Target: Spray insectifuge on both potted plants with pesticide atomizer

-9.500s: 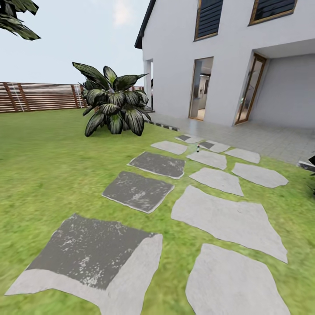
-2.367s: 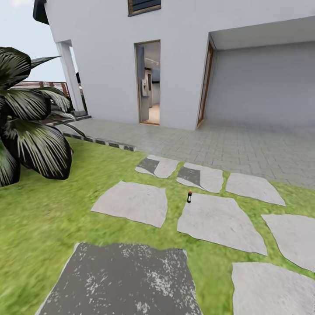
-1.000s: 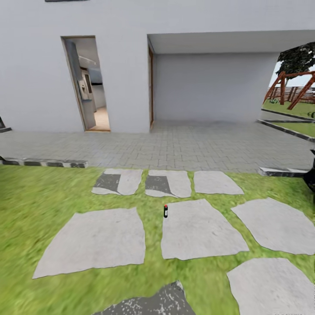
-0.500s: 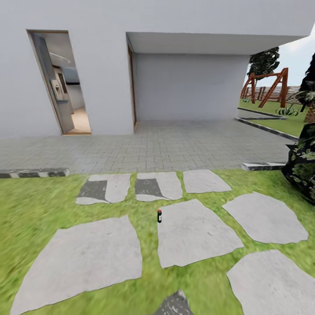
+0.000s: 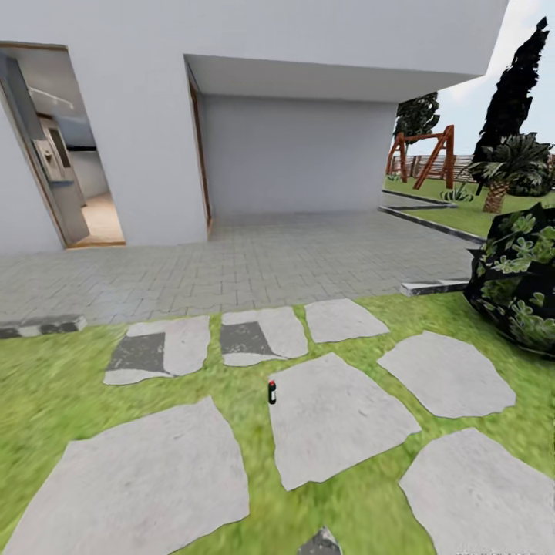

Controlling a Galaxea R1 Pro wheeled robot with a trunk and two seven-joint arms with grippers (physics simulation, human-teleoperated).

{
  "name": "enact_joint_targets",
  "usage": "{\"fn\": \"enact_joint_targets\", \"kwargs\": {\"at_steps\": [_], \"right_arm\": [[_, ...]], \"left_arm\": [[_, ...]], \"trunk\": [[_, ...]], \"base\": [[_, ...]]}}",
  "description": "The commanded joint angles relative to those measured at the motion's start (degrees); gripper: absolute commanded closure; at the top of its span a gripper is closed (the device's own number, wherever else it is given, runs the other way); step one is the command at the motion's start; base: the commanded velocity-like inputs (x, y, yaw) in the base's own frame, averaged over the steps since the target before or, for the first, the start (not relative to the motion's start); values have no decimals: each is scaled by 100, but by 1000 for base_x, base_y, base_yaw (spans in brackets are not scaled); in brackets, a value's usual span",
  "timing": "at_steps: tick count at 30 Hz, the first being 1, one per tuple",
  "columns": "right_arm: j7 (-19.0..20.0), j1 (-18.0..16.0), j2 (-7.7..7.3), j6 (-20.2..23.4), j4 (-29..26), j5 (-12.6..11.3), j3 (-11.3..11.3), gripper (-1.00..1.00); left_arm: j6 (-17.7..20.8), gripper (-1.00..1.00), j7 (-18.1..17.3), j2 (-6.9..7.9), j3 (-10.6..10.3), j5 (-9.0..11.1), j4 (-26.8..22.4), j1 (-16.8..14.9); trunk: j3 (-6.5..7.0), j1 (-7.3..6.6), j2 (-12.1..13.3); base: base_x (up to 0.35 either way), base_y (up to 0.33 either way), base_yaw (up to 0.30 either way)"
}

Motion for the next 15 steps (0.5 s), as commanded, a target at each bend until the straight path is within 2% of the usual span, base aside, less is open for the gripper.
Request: {"fn": "enact_joint_targets", "kwargs": {"at_steps": [1, 15], "right_arm": [[1, -4, -4, -17, 3, 2, 2, -100], [1, -4, -1, -16, 3, 2, 2, -100]], "left_arm": [[-19, -100, -1, 0, 3, -38, 3, -3], [-19, -100, -1, 0, 1, -39, 6, -3]], "trunk": [[-5, 1, -1], [-5, 1, -1]], "base": [[182, 263, -244], [191, 263, -231]]}}
